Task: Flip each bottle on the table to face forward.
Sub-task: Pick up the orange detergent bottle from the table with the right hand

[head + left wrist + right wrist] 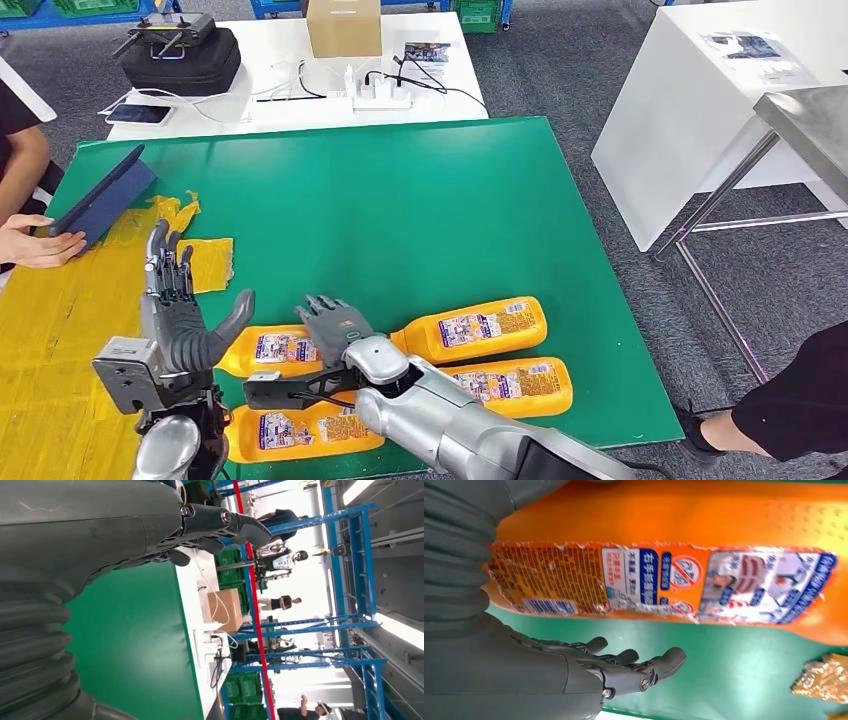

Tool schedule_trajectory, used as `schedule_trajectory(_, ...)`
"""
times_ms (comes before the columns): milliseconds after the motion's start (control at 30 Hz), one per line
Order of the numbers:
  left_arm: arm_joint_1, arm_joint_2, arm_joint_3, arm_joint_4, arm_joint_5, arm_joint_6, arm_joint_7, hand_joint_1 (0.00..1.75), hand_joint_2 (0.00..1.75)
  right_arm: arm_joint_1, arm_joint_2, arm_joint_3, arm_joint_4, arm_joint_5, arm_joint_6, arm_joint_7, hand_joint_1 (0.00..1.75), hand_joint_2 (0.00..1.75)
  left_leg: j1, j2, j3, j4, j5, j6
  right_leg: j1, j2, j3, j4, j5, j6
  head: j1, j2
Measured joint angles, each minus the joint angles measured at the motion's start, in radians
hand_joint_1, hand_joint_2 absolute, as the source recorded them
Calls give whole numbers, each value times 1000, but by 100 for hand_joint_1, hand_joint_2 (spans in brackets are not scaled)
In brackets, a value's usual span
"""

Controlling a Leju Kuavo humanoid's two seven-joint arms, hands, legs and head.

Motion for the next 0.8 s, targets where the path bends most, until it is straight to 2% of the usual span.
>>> schedule_trajectory(300,-19,-8,-14,24,30,-12,-28,0,175,-18,-3,0,58,-36,65,58,0,175,0,0,0,0,0,0,0,0,-2,0,0,0,0,0)
schedule_trajectory(333,-22,-11,-18,28,34,-15,-31,0,175,-21,-5,-4,65,-44,72,64,4,175,0,0,0,0,0,0,0,0,-2,0,0,0,0,0)
schedule_trajectory(367,-27,-12,-22,32,37,-16,-33,0,175,-25,-7,-10,71,-52,79,68,20,175,0,0,0,0,0,0,0,0,-2,0,0,0,0,0)
schedule_trajectory(400,-31,-14,-26,36,41,-18,-34,0,175,-28,-9,-16,77,-59,84,72,51,175,0,0,1,0,0,0,0,0,-2,0,0,0,0,0)
schedule_trajectory(467,-39,-17,-33,47,46,-19,-36,0,175,-34,-14,-29,88,-67,87,84,128,175,0,0,1,0,0,0,-1,0,-3,0,0,0,0,0)
schedule_trajectory(500,-42,-18,-36,52,49,-20,-37,0,175,-36,-17,-35,92,-69,84,90,156,175,0,0,1,0,0,0,-1,0,-3,0,0,0,0,0)
schedule_trajectory(567,-48,-20,-43,60,55,-22,-39,0,175,-38,-23,-47,98,-71,71,96,173,175,0,0,2,0,0,0,-1,0,-3,0,0,0,0,0)
schedule_trajectory(800,-52,-25,-56,74,61,-29,-42,0,175,-38,-42,-77,108,-72,-19,93,175,175,0,0,2,0,0,0,-1,0,-7,0,0,0,0,0)
